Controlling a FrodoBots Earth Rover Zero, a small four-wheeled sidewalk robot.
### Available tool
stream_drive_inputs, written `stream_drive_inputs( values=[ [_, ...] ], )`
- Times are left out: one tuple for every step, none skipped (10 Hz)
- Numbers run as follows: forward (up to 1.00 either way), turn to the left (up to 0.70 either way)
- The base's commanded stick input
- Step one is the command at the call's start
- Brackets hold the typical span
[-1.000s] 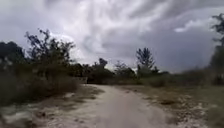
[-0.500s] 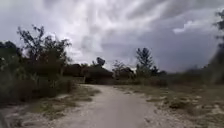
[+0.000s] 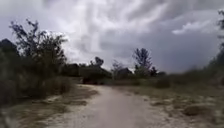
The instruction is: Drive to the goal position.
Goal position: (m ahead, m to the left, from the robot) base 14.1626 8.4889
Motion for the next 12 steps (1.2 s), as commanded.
stream_drive_inputs(
  values=[
    [0.85,0.00],
    [0.85,0.00],
    [0.85,0.00],
    [0.85,0.00],
    [0.85,0.00],
    [0.85,0.00],
    [0.85,0.00],
    [0.85,0.00],
    [0.85,0.00],
    [0.85,0.00],
    [0.85,0.00],
    [0.85,0.00]
  ],
)
